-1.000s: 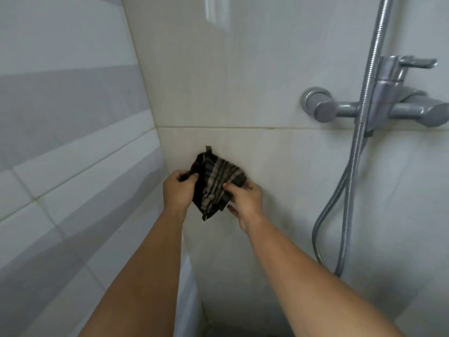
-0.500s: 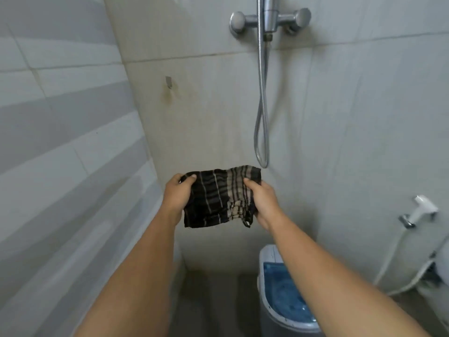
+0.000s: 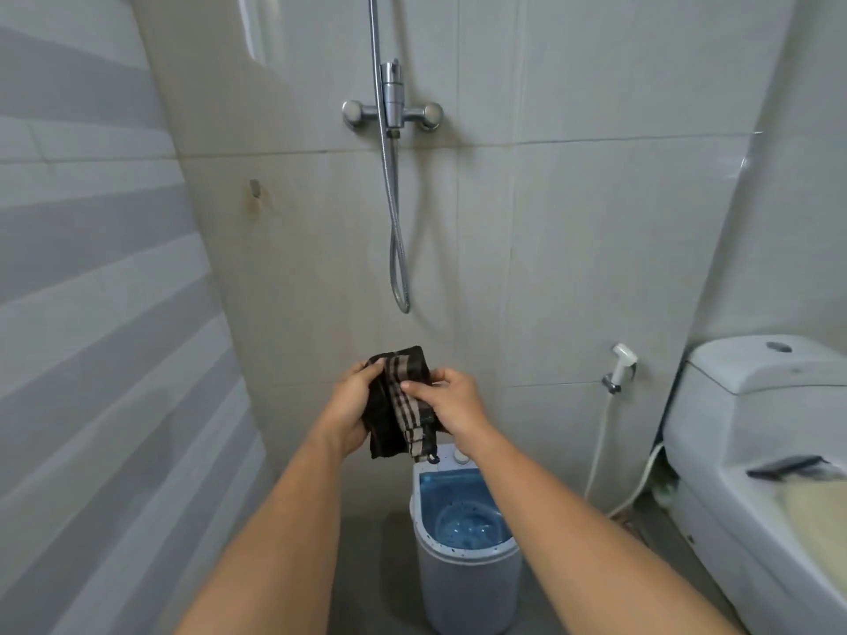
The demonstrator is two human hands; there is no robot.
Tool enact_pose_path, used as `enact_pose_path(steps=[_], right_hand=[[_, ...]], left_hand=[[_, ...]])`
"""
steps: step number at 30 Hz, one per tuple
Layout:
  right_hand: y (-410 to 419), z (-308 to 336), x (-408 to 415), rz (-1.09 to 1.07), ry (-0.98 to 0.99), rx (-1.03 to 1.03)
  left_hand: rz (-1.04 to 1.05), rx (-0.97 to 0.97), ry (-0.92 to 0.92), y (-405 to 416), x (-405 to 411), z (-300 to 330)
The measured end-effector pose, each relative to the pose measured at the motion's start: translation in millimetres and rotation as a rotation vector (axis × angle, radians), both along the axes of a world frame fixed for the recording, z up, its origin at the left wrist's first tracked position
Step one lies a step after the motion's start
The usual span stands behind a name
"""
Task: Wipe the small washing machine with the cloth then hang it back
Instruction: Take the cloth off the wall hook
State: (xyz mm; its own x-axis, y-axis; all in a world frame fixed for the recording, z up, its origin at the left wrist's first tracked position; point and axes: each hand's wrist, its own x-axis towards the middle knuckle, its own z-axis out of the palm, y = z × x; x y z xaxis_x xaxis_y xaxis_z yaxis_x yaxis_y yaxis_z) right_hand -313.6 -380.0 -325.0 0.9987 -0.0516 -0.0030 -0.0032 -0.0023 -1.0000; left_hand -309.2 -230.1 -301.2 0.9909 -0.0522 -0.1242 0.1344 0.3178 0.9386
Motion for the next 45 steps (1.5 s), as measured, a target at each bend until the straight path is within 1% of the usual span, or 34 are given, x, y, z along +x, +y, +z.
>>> enact_pose_path(steps=[2,3,5,8,10,11,14,16,18,21,23,25,26,27,28,29,31,32,34,37,38,41,45], right_hand=[[-7,2,-4,-0.093,-0.026,-0.063],[-11,3,-5,-0.093,-0.026,-0.072],[-21,3,-5,-0.027,-0.021,-0.038],[-37,0,-3,0.021,-0.038,0.054],[-44,-2,-2,-0.006,-0.059,0.109],[-46,-3,-1,-0.021,-0.063,0.133],[-50,-6,1,-0.004,-0.034,0.282],[-52,-7,2,0.035,0.007,0.396],[-53,-8,5,0.064,0.039,0.446],[-52,-12,6,0.101,0.061,0.48],[-50,-12,7,0.109,0.052,0.464],[-47,-12,6,0.12,0.032,0.424],[-46,-12,6,0.127,0.026,0.404],[-45,-14,6,0.138,0.022,0.385],[-44,-15,7,0.155,0.022,0.363],[-43,-16,8,0.173,0.029,0.339],[-40,-19,10,0.205,0.053,0.3],[-39,-19,10,0.215,0.062,0.29],[-36,-20,10,0.209,0.056,0.259],[-32,-21,10,0.141,-0.033,0.144],[-31,-23,11,0.105,-0.074,0.108],[-28,-26,15,-0.028,-0.156,0.075],[-32,-29,22,-0.13,-0.152,0.076]], left_hand=[[-0.027,-0.013,-0.019,-6,-5,4],[-0.042,-0.02,-0.024,-9,-5,7],[-0.081,-0.01,-0.041,-13,-5,13],[-0.093,0.128,-0.073,-17,0,15],[-0.073,0.251,-0.076,-17,4,14],[-0.069,0.282,-0.072,-17,5,12],[-0.049,0.297,-0.056,-17,11,6],[0.034,0.325,-0.038,-19,16,1],[0.124,0.361,0.005,-21,19,-6],[0.14,0.368,0.095,-26,22,-15],[0.168,0.453,0.115,-29,24,-24],[0.222,0.576,0.094,-31,27,-35],[0.227,0.612,0.091,-31,27,-39],[0.207,0.608,0.107,-34,25,-39],[0.164,0.563,0.141,-37,21,-37],[0.1,0.478,0.203,-41,16,-33],[-0.014,0.235,0.297,-47,7,-27],[-0.035,0.129,0.302,-49,4,-26],[-0.03,-0.052,0.254,-54,2,-26],[0.009,-0.277,0.162,-62,4,-28],[0.018,-0.317,0.145,-63,5,-28],[-0.006,-0.336,0.093,-67,6,-25],[0.022,-0.237,0.042,-68,8,-24]])
